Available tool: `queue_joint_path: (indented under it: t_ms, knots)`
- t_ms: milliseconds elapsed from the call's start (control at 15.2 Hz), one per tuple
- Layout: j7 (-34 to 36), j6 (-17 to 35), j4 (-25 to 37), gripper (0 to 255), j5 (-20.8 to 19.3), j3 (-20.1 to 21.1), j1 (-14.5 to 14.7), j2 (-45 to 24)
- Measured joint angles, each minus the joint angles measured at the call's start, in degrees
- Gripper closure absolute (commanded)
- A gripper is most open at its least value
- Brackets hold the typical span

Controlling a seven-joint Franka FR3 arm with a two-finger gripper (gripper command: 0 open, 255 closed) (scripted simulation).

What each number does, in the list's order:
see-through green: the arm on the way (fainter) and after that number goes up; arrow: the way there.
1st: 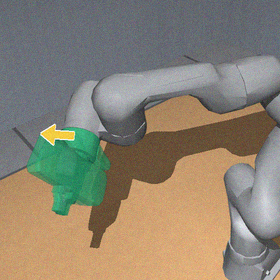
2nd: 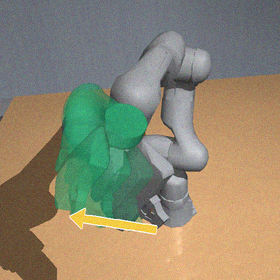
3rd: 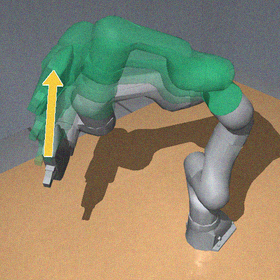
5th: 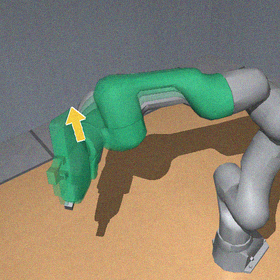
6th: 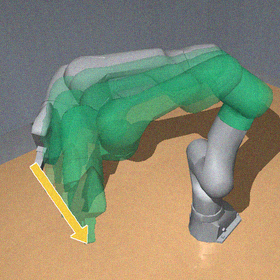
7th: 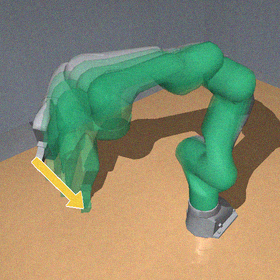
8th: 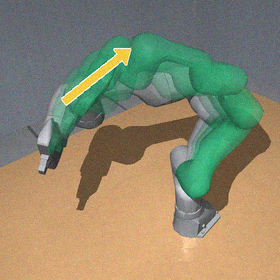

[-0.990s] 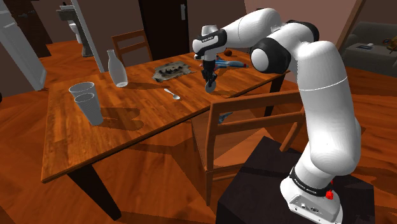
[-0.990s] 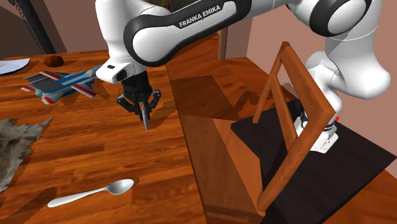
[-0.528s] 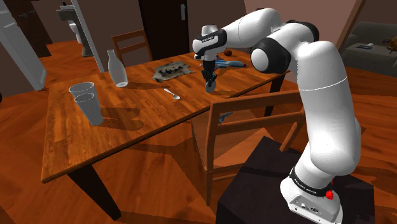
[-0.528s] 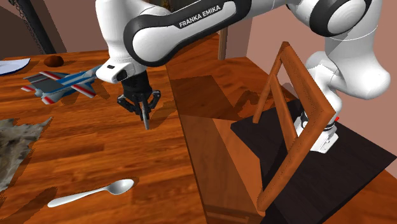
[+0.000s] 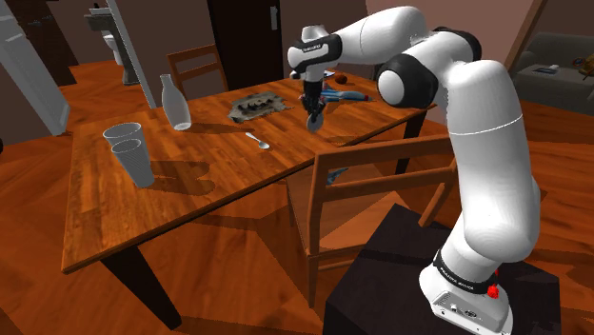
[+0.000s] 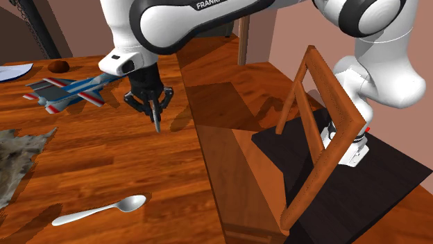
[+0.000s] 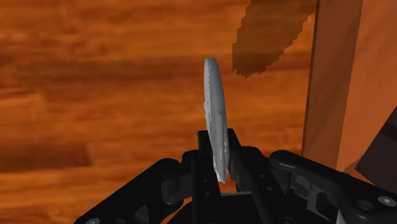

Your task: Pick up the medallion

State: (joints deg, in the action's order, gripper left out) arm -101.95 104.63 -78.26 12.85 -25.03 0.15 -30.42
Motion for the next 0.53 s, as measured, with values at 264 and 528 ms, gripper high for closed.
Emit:
queue_joint_path:
  t_ms: [264,528]
  knots:
    - [0.24,-2.74,2.32,255,-0.27,-0.16,-0.18,0.49]
    - [0.3,-5.63,5.4,255,-0.31,-0.26,-0.7,0.37]
